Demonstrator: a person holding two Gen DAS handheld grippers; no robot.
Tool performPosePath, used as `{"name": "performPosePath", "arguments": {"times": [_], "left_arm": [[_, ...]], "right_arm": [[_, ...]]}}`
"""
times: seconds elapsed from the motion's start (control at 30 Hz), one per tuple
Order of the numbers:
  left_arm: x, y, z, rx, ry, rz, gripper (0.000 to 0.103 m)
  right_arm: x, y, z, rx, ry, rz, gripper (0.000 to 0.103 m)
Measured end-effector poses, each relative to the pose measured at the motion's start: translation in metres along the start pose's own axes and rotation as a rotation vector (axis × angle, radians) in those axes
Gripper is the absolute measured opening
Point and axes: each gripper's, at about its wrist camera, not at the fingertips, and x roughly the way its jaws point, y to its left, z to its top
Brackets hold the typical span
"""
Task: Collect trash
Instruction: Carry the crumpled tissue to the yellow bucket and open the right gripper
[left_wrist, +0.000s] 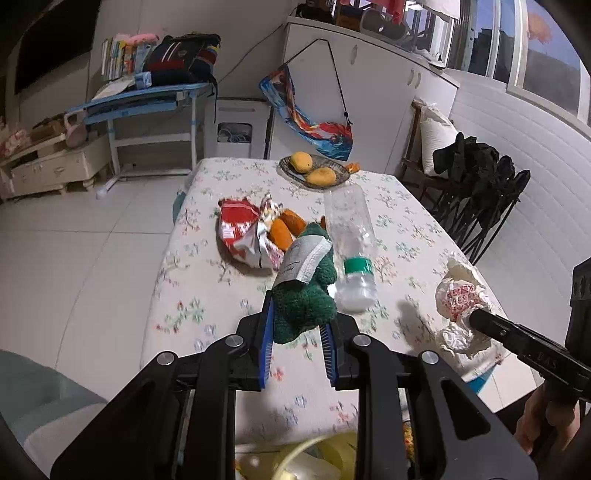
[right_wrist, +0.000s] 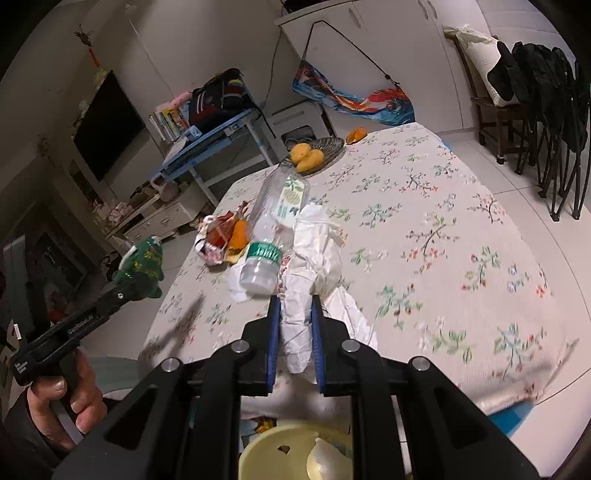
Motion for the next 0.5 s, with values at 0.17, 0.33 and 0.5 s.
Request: {"name": "performPosePath", "arguments": {"times": [0.17,0.33,0.5], "left_arm": [[-0.008,-0.005,-0.016,-0.004,0.010,-0.010,0.022],[-0.016,-0.006,-0.027,-0.008,0.011,-0.018,0.022],[-0.021,-0.006,-0.035,-0.014,0.015,-0.022,0.022]], "right_arm": [[-0.006,0.004,-0.014,-0.003,0.014,0.014,0.017],[-0.011,0.009,-0.021,-0.019,0.016,0.025,0.017],[-0.015,0.012,-0.032,-0.020,0.029,0.034,0.017]]}}
